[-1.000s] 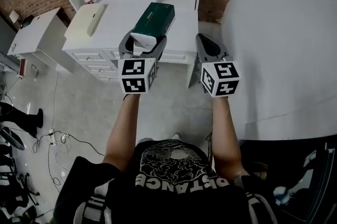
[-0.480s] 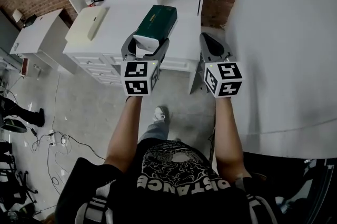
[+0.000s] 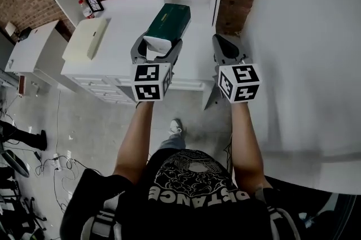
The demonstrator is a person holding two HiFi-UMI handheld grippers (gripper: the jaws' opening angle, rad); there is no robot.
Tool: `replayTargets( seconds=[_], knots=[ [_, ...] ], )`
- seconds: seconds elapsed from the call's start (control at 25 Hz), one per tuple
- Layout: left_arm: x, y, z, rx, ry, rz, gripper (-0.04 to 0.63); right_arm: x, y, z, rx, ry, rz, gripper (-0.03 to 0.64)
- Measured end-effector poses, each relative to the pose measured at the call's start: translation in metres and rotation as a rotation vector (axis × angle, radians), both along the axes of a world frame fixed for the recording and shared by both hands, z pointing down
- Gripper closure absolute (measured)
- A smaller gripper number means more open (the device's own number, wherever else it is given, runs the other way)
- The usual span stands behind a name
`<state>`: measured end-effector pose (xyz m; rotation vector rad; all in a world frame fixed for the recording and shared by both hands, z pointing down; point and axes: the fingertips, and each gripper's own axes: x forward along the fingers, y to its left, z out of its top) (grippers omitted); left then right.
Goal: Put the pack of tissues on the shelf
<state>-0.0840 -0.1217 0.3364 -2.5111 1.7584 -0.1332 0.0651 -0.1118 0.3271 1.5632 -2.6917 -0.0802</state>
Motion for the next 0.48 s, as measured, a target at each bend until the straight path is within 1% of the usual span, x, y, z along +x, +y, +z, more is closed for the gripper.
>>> replayTargets(
  seconds=[0.16, 0.48],
  knots=[
    [-0.005, -0.053, -0.001, -0.002, 0.011, 0.031, 0.172, -0.011, -0.047, 0.000, -0.008, 0.020, 0.016, 0.614],
    [-0.014, -0.146, -0.013, 0.000, 0.003, 0.106, 0.172, -0.035, -0.132, -0.007, -0.035, 0.045, 0.055, 0.613]
  ],
)
